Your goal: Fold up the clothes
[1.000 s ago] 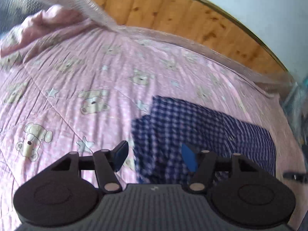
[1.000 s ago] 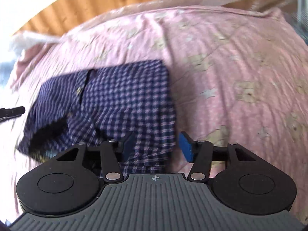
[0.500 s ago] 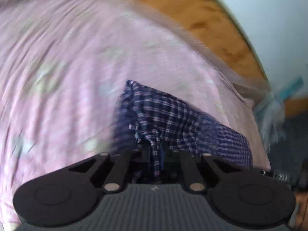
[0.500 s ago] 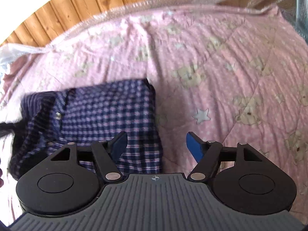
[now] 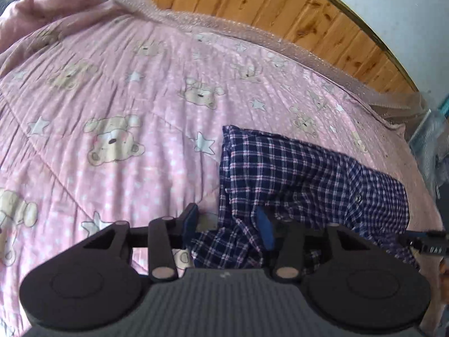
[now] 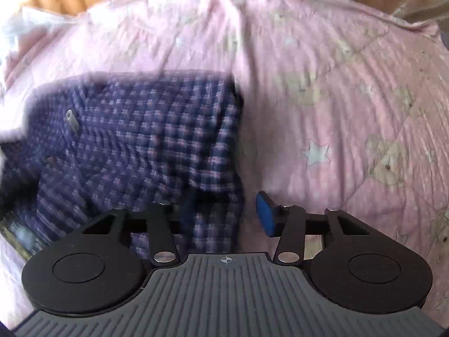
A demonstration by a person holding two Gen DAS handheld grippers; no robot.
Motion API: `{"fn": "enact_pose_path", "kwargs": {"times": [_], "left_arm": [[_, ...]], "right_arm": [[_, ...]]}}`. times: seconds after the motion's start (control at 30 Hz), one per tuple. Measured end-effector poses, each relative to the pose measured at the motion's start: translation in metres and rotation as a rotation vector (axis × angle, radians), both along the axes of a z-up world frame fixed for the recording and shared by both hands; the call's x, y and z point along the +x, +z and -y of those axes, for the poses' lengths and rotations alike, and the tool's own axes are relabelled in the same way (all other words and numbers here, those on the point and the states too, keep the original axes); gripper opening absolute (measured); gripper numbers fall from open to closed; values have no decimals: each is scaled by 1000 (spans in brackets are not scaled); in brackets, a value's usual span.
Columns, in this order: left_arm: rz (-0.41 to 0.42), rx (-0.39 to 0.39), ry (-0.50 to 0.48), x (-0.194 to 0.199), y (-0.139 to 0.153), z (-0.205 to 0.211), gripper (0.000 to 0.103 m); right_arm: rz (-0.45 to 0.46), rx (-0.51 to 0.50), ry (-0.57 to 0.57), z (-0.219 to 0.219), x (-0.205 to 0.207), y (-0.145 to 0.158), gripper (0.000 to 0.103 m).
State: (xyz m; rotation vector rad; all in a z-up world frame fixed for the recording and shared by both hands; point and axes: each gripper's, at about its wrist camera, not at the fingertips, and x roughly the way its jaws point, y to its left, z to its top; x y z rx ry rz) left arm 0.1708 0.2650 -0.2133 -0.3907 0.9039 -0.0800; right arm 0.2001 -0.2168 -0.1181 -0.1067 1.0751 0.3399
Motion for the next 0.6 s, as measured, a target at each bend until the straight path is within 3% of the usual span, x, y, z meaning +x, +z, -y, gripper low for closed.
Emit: {"fn": "enact_pose_path", "kwargs": {"times": [0.1, 0.17, 0.23, 0.33, 0.4, 0.5, 0.6], "left_arm": [[63, 17, -37, -3, 28, 1, 55], [78, 11, -91, -3, 43, 4, 68], [51, -8, -137, -10, 49, 9, 70], [3, -51, -112, -39, 48, 12, 70], [-46, -174, -22, -69, 37, 3, 69], [-129, -421, 116, -112, 10, -13, 69], [-165, -537, 227, -128, -15, -22, 70]], "right_arm": [[17, 42, -85, 17, -11, 14, 61], [-9, 97, -126, 30, -21, 22, 69], [-61, 167, -159, 44, -32, 29, 71], [-177, 320, -247, 65, -53, 27, 71], [-250, 446, -331, 79, -68, 16, 71], [-346, 624, -479, 96, -89, -10, 71], [-372, 771, -563, 104, -100, -24, 81]]}}
